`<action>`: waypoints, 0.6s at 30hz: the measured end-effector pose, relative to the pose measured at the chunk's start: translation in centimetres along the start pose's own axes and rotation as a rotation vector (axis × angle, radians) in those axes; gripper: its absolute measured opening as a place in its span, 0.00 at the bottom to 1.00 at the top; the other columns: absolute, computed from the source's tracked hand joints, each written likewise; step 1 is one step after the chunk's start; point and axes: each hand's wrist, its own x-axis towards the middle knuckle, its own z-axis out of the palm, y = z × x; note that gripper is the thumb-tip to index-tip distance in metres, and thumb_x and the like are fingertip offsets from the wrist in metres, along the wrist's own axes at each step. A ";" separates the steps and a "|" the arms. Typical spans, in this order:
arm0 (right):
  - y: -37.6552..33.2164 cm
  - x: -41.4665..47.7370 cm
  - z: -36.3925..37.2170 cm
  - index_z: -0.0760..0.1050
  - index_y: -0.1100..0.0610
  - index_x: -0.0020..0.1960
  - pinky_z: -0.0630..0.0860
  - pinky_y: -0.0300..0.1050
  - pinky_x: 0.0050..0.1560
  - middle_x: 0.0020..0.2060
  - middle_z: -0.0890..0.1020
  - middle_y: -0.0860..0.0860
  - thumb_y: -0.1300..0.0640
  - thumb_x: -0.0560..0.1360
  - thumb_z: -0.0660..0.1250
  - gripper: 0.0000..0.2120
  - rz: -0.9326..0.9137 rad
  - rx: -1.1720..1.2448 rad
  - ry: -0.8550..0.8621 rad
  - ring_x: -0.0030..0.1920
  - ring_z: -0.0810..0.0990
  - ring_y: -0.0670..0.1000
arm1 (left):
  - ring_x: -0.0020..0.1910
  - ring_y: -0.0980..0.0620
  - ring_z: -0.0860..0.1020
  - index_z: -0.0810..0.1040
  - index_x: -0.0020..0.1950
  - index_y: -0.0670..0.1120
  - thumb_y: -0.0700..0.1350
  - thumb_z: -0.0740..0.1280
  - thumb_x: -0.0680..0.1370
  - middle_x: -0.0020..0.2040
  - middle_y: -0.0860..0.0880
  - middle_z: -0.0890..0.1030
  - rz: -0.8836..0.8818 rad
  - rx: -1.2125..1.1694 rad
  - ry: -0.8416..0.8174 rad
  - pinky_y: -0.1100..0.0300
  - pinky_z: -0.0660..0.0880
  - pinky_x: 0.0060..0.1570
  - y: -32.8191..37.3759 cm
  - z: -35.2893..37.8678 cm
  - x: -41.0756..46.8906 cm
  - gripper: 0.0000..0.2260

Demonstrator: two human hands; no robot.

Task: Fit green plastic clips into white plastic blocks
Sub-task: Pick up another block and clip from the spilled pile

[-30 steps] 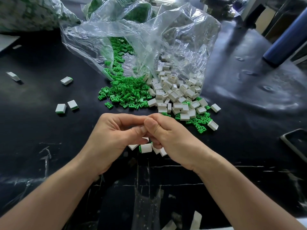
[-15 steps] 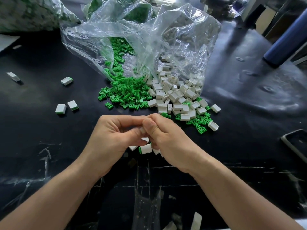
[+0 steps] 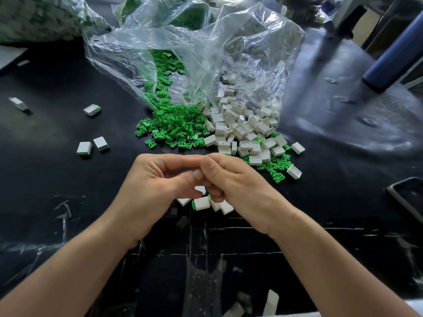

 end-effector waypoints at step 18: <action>-0.7 -0.1 -1.2 0.75 0.59 0.39 0.65 0.34 0.21 0.23 0.75 0.50 0.49 0.78 0.56 0.18 0.188 0.388 -0.063 0.21 0.68 0.45 | 0.33 0.52 0.82 0.84 0.47 0.51 0.49 0.68 0.65 0.33 0.45 0.83 -0.103 -0.060 0.047 0.63 0.77 0.29 -0.1 0.4 0.2 0.13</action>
